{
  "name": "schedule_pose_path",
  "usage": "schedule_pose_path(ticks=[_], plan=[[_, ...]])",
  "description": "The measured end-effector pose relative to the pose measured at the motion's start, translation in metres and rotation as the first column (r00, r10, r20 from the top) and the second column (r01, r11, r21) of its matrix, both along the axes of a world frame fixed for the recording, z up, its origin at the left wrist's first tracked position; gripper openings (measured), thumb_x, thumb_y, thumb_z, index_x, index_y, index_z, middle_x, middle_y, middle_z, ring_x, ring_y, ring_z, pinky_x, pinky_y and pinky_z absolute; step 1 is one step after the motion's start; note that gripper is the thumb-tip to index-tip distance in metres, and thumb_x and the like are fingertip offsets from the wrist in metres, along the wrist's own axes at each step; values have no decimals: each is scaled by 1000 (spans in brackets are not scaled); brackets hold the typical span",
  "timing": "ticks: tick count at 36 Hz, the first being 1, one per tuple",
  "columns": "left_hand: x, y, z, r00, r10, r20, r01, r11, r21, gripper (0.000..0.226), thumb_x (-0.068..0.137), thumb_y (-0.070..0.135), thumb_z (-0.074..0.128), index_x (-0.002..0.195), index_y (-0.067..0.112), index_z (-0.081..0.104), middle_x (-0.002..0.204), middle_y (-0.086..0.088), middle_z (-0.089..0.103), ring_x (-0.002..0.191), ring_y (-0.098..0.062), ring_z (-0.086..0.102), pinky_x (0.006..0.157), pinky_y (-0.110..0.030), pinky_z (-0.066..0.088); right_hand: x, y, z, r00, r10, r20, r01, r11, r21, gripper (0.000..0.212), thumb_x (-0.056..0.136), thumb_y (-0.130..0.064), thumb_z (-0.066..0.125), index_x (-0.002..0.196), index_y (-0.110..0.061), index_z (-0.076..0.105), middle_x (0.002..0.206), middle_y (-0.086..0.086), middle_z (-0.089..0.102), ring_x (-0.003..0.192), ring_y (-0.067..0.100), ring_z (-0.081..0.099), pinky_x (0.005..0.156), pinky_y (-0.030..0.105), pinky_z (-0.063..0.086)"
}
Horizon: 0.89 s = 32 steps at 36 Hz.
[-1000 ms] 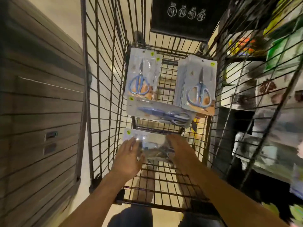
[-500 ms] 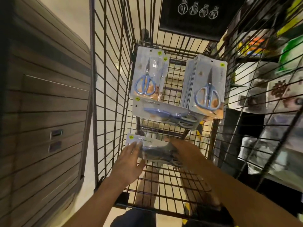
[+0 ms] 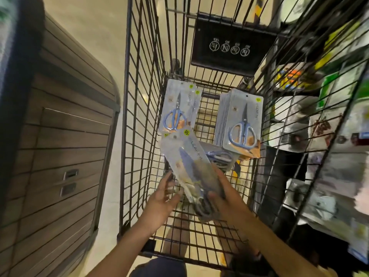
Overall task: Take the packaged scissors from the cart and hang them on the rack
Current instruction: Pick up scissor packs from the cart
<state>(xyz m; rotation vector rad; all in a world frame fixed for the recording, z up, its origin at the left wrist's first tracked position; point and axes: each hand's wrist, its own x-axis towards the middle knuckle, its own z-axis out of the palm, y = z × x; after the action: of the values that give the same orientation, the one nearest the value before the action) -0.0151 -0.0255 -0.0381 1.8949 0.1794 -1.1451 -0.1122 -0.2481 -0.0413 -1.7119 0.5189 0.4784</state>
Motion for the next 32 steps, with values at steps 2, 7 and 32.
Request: schedule_pose_path(ticks=[2,7,32], plan=[[1,-8,5,995,100,-24,-101,990,-97,71,87,44,76,141,67,37,123,20,72,115,0,68,84,-7,52,5,7,7,997,-72,-19,73,994,77,77,103,-19,60,158,-50,16,139,-40,51,121,-1,63,88,28,61],[4,-19,13,952,297,-73,-305,907,-289,81,83,20,86,144,55,46,129,-6,73,118,-21,71,87,-25,60,16,26,19,979,-184,-82,198,954,223,77,102,-18,62,156,-52,19,145,-23,56,128,3,60,97,28,57],[13,-3,31,905,415,95,-385,892,-238,97,94,-3,67,158,55,22,158,17,44,142,-13,50,96,-31,59,97,-5,-38,865,474,-166,-420,502,-756,104,76,-8,83,161,-22,23,164,14,26,151,34,25,123,41,26]])
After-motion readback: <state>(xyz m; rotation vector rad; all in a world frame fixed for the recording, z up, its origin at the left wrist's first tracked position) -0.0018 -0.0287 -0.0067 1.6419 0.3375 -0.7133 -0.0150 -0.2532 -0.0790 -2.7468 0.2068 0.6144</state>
